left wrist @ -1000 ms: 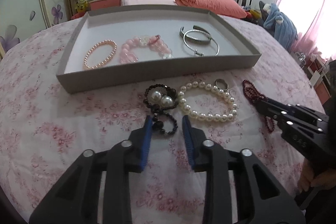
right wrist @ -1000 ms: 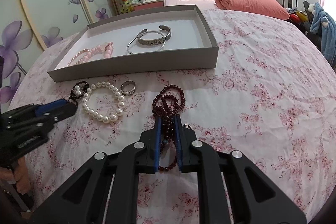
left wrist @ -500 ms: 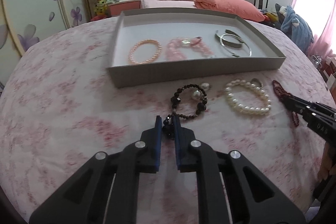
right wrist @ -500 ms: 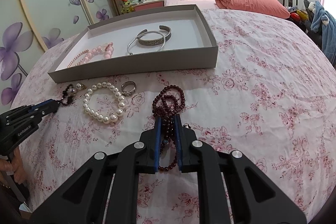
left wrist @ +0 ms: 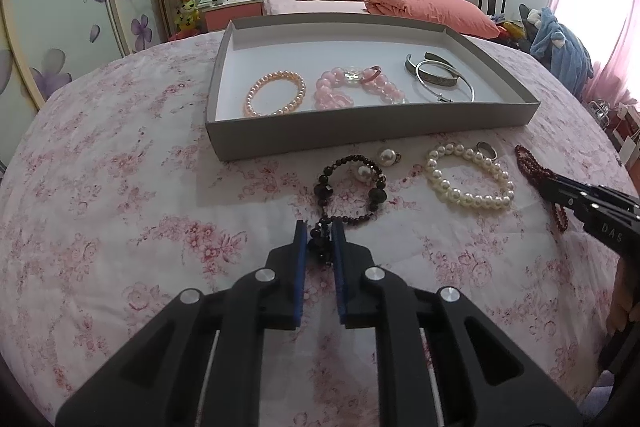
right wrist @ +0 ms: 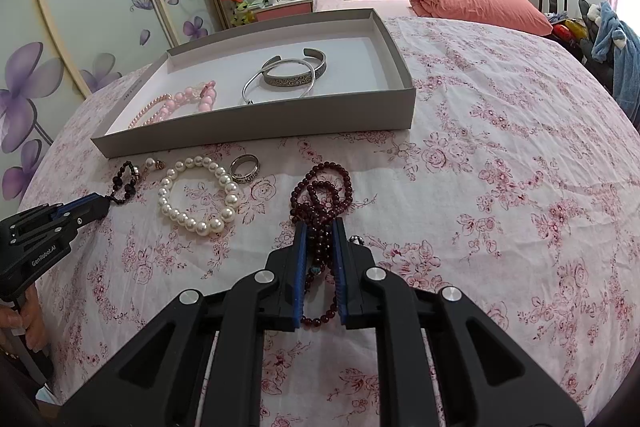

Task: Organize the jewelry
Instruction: 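Grasp the dark red bead necklace with the right tool while the left tool grasps the black bead bracelet, then carry the red necklace over the grey tray while the left tool carries the black bracelet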

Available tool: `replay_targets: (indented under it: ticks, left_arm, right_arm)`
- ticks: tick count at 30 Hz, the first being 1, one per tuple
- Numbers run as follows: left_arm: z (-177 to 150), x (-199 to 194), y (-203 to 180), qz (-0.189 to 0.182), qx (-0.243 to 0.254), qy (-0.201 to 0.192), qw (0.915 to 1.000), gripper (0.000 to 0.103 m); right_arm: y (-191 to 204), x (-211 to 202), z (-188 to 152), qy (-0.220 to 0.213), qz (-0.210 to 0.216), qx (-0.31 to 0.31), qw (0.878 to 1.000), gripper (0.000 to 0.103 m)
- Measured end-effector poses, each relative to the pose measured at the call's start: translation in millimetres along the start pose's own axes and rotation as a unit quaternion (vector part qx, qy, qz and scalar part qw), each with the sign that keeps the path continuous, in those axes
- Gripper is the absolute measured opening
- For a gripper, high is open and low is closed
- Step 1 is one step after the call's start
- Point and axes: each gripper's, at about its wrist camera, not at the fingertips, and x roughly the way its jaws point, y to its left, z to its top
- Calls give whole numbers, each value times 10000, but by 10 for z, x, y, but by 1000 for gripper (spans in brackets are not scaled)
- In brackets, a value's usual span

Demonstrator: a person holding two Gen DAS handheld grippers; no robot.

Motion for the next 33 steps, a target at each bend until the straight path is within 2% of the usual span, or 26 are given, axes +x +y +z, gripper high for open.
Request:
replay_targets:
  ticks: [9, 10, 19, 25, 33]
  left_arm:
    - [-24, -78, 127, 17, -301, -83, 9995, 12]
    - [-15, -122, 154, -38, -377, -163, 9991, 12]
    - [93, -640, 291, -364, -770, -980, 9915, 12]
    - [139, -805, 285, -404, -827, -1182, 9887, 12]
    - [175, -976, 240, -389, -845, -1405, 9857, 12]
  right_arm:
    - [-17, -12, 5, -37, 57, 60, 10000, 13]
    - [-28, -32, 7, -97, 83, 96, 9999, 9]
    - [55, -434, 158, -973, 324, 71, 9947, 9]
    - [146, -662, 270, -1464, 510, 28, 9879, 9]
    - [286, -935, 338, -2040, 555, -118, 9773, 9]
